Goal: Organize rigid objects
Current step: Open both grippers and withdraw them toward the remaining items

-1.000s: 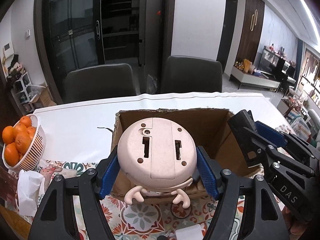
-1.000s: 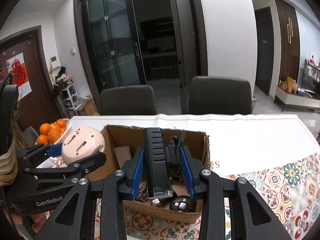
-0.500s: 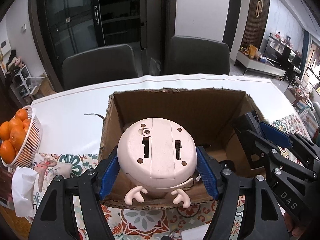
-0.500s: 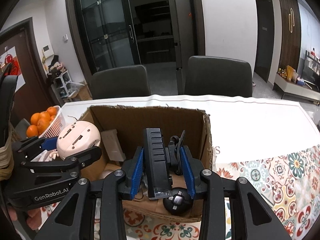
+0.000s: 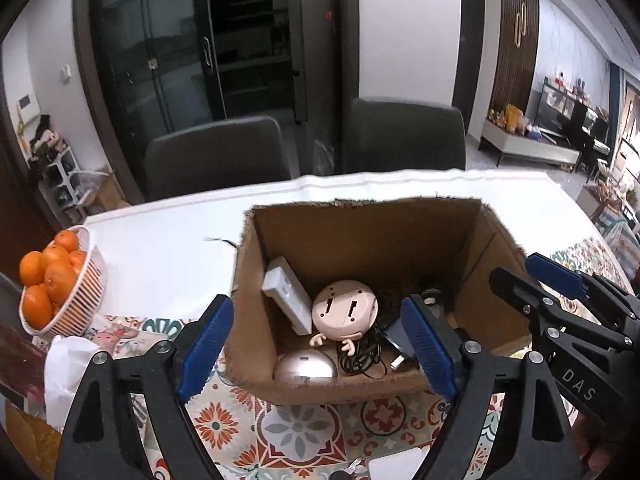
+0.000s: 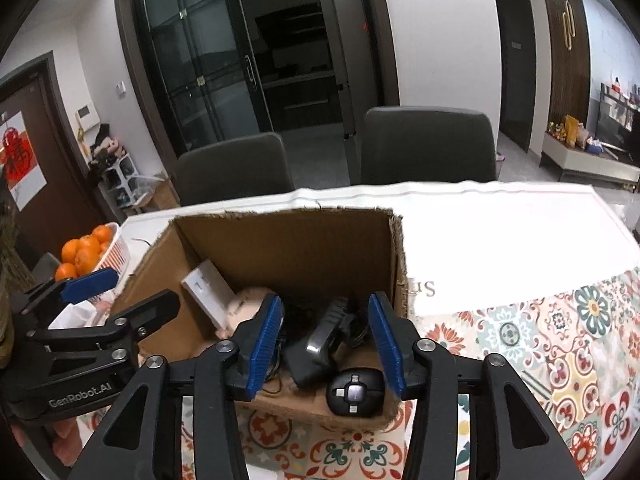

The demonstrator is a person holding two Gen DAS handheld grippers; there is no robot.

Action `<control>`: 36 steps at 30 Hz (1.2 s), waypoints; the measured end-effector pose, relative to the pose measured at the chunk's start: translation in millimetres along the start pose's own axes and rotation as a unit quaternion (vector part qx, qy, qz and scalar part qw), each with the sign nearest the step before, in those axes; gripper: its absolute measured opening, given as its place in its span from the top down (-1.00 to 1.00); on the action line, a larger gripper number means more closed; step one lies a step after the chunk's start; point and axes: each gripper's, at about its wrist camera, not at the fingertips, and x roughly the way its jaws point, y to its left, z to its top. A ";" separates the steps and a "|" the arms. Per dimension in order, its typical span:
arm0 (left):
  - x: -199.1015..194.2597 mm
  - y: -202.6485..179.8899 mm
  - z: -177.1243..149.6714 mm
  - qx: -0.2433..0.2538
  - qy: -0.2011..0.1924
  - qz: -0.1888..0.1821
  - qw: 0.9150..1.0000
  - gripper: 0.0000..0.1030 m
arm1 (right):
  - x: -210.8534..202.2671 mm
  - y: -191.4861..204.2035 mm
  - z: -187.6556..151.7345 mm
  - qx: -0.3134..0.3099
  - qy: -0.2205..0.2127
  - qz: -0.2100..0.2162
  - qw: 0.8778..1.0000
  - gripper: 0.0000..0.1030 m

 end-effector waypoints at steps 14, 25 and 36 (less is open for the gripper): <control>-65.0 9.5 -26.6 -0.029 -0.059 0.005 0.998 -0.69 | -67.9 23.1 -8.7 -0.035 -0.081 -0.013 0.996 -0.20; -95.7 11.0 -66.7 -0.032 -0.076 0.022 0.996 -0.70 | -92.1 32.4 -37.3 -0.036 -0.093 -0.007 0.995 -0.36; -98.6 17.4 -117.1 -0.047 -0.059 0.023 0.997 -0.71 | -96.7 40.1 -75.6 -0.045 -0.084 -0.004 0.995 -0.37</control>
